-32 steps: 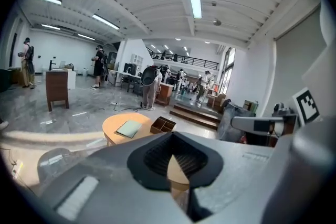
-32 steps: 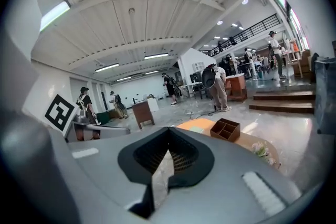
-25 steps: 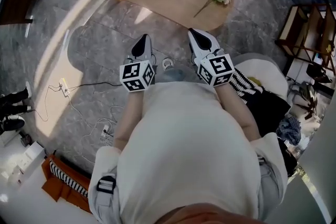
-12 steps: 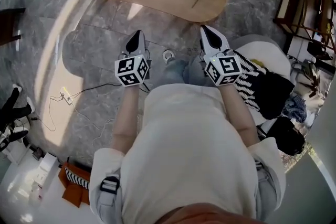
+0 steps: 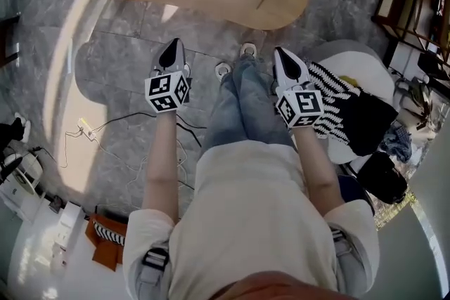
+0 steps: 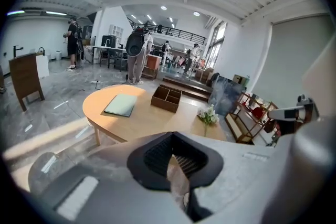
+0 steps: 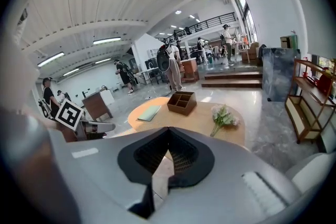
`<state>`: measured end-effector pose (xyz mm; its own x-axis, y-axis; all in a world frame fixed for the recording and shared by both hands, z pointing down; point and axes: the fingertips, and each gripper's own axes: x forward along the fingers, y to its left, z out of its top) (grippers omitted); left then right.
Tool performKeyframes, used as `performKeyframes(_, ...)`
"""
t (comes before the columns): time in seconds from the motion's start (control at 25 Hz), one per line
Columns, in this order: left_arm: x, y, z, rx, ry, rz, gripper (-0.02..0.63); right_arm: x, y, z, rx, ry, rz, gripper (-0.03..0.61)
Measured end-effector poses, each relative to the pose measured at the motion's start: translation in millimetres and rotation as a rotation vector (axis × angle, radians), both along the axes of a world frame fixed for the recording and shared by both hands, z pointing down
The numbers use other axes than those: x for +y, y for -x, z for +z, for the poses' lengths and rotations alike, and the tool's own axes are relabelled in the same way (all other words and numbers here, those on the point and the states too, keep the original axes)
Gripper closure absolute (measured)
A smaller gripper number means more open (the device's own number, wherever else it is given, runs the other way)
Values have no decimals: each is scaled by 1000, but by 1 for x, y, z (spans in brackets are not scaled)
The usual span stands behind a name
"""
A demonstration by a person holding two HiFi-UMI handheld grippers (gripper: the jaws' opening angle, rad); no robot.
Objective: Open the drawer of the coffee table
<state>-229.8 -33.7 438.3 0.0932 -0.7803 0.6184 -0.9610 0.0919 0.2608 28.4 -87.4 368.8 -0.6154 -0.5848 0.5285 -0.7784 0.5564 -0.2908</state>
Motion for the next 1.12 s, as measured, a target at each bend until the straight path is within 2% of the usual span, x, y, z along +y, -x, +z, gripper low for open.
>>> performKeyframes(0.24,-20,8,79,14,73,38,578,-9,-17,76,69,63,18,566)
performKeyframes(0.44,-29,11,146,-4,160,125,478,-9,-35,143,137,138,5,529)
performKeyframes(0.64,-44,19,213,-8,229,200,319,-7,-50,215,198,212,-24,442)
performKeyframes(0.76,-53,26,244,-43,265,245,257,-8,-52,254,227,251,-48,403)
performKeyframes(0.84,-61,28,259,-71,279,272,239,-8,-54,275,242,272,-59,380)
performKeyframes(1.12,-83,39,306,-155,294,348,162,-21,-58,332,288,306,-70,356)
